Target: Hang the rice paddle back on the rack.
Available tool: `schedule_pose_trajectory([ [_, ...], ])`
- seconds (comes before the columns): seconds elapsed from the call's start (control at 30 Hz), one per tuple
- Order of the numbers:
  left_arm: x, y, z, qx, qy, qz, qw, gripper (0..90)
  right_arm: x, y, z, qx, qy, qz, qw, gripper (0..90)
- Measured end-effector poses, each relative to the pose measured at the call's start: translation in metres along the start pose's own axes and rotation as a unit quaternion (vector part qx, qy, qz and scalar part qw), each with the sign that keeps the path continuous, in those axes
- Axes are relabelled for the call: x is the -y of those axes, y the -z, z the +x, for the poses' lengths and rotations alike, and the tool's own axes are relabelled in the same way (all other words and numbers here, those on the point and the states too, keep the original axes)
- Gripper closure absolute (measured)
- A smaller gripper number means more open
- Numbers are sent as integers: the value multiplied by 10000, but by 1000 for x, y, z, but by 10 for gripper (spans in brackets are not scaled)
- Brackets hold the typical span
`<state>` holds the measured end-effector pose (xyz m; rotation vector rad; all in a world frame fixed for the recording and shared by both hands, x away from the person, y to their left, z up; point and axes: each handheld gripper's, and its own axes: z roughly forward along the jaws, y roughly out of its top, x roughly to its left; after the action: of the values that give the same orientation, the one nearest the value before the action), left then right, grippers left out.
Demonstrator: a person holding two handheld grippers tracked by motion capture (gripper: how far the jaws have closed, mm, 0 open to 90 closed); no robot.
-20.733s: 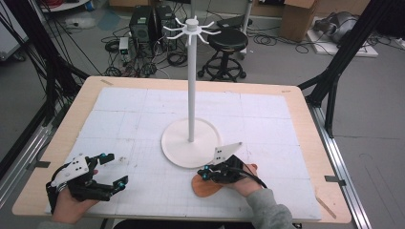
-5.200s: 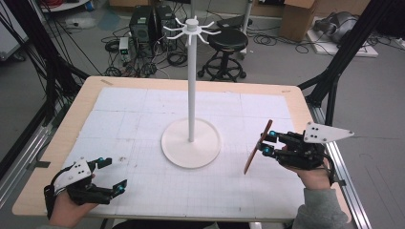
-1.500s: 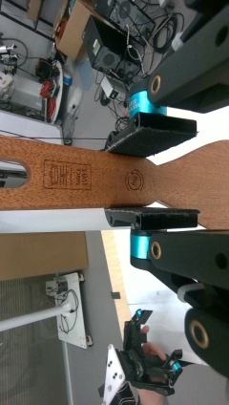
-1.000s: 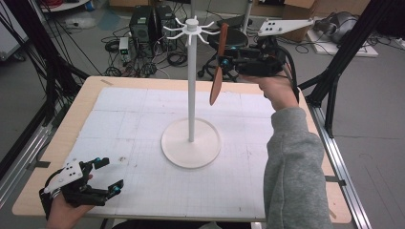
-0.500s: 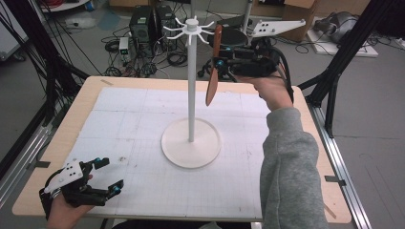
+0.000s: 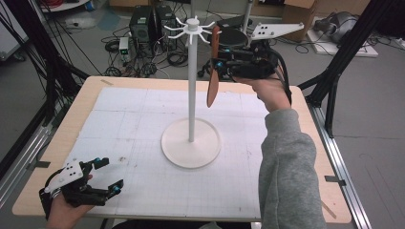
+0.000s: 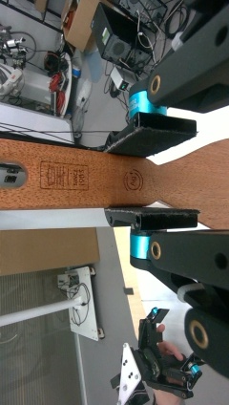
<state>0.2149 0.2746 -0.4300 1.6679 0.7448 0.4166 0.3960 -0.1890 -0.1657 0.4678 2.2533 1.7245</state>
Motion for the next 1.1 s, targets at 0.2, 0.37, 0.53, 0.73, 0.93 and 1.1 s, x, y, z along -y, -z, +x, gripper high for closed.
schedule_pose_trajectory([
  [0.2, 0, 0, 0, -1, -5, 16, 10000, 34, 1, 0, 1, 13, 64, -43, 10000, 640],
  [0.37, 0, 2, 1, -40, -19, -16, 10000, 34, 2, 0, 4, 133, 85, -176, 9997, 446],
  [0.53, 0, 2, 1, -50, -23, 0, 10000, 34, 6, 3, 6, 251, 138, -256, 9993, 314],
  [0.73, 0, 2, 1, -73, -22, 5, 10000, 34, 20, 9, 9, 338, 174, -302, 9988, 164],
  [0.93, 0, -1, 2, -43, -5, 20, 10000, 34, 40, 17, 8, 510, 71, -230, 9984, 78],
  [1.1, -1, -2, 2, -20, -35, 12, 10000, 34, 56, 27, 4, 630, -85, -223, 9977, 0],
])
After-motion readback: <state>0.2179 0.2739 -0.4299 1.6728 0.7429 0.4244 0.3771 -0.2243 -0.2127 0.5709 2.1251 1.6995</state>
